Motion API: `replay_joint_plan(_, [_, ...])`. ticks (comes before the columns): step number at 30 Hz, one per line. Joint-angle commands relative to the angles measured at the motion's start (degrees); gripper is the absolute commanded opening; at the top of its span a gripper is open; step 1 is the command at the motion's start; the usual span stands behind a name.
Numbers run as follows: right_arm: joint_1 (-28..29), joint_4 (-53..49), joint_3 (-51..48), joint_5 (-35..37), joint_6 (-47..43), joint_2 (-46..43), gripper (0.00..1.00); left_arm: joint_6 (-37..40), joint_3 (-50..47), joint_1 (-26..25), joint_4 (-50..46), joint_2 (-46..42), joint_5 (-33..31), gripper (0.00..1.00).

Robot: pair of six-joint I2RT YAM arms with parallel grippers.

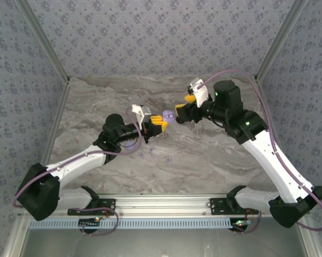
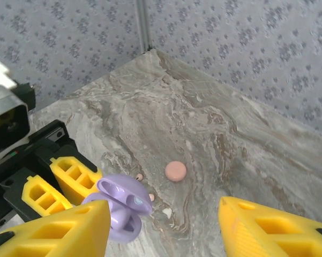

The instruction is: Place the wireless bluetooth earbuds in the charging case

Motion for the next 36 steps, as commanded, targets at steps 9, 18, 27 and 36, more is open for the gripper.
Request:
replay_joint_plan(9, [-2.9, -3.6, 2.1, -9.7, 13.1, 2.1, 0.71, 3.3, -1.2, -0.6, 7.6, -3.0, -7.1, 0.0])
replay_joint_plan(18, [-6.6, -9.6, 19.3, -17.3, 18.9, 7.3, 0.9, 7.2, 6.4, -0.8, 12.5, -0.1, -10.0, 0.0])
replay_joint_plan(27, [-6.8, -17.5, 32.9, -19.2, 16.0, 13.0, 0.88, 7.5, 13.5, -1.4, 17.3, 4.0, -7.3, 0.0])
replay_joint_plan(36, [-5.7, -23.5, 40.0, -21.6, 13.6, 16.6, 0.83, 7.5, 14.6, -4.2, 18.6, 4.6, -6.6, 0.0])
